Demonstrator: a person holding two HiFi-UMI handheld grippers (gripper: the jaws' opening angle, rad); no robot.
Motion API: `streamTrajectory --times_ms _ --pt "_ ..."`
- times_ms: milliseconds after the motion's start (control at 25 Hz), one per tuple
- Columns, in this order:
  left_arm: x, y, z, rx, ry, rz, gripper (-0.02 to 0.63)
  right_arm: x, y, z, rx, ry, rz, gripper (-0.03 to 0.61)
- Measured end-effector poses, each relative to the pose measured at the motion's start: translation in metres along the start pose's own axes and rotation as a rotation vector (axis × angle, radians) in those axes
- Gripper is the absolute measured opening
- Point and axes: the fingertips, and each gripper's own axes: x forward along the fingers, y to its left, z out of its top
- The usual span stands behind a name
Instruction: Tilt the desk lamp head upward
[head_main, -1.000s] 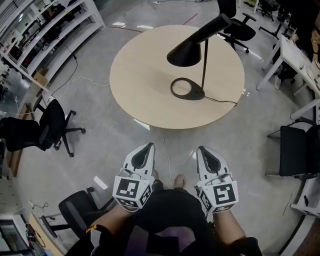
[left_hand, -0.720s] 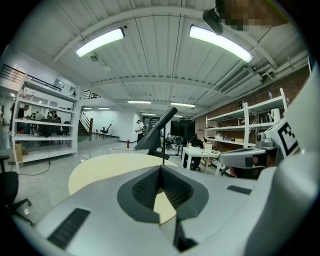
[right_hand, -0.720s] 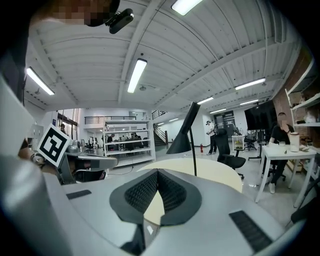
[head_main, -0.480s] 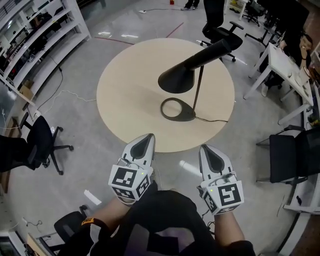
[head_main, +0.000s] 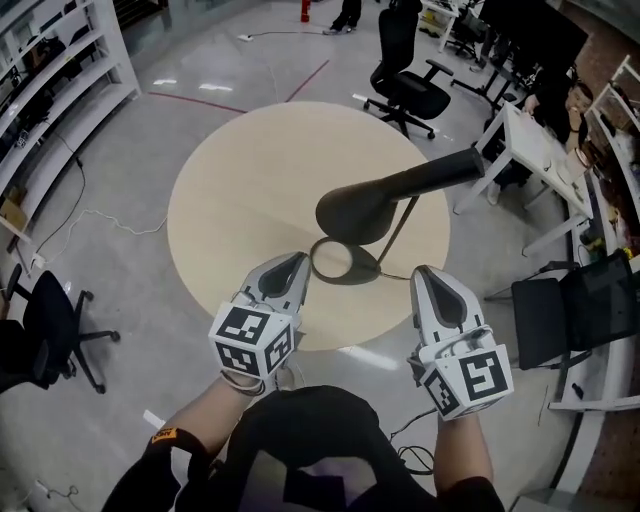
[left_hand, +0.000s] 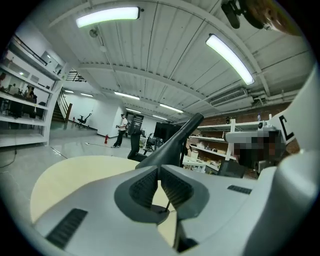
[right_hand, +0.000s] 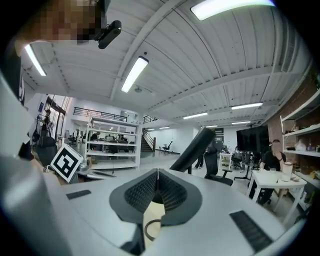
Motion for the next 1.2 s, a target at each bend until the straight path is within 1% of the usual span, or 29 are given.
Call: streamTrajectory --times_ms 160,240,360,440,600,680,800,920,1000,1120,1200 --pt "0.015 0.028 0.003 -0.062 0.01 -0.056 0.051 0.025 -0.008 0.029 -0.046 -0.017 -0.051 0.015" --pt "0.027 0.038 0.004 -0.119 0.018 -0.084 0.061 0.032 -0.022 0.047 -0.071 -0.034 -0.085 0.015" --pt "0.04 0.046 0.005 -0.216 0.034 -0.125 0.093 0.037 -0.041 0.076 -0.121 -0.053 -0.13 0.017" --pt "0.047 0.049 0.004 -0.255 0.034 -0.14 0.104 0.04 -0.056 0.095 -0.157 -0.066 -0.156 0.017" --pt "0.068 0.054 0.0 -0.338 0.037 -0.154 0.137 0.052 -0.091 0.128 -0.196 -0.103 -0.184 0.017" --pt "0.078 0.058 -0.002 -0.388 0.034 -0.16 0.161 0.062 -0.107 0.141 -0.212 -0.111 -0.184 0.017" --pt "0.088 0.065 -0.008 -0.487 0.011 -0.181 0.179 0.076 -0.122 0.151 -0.242 -0.107 -0.175 0.017" --pt "0.098 0.068 -0.008 -0.592 -0.02 -0.23 0.191 0.093 -0.134 0.158 -0.262 -0.091 -0.154 0.017" --pt "0.104 0.069 -0.008 -0.648 -0.035 -0.264 0.196 0.106 -0.14 0.158 -0.263 -0.075 -0.14 0.017" --pt "0.107 0.066 -0.012 -0.71 -0.046 -0.318 0.196 0.118 -0.143 0.153 -0.26 -0.045 -0.115 0.017" --pt "0.109 0.063 -0.015 -0.734 -0.049 -0.348 0.196 0.123 -0.142 0.147 -0.265 -0.025 -0.092 0.017"
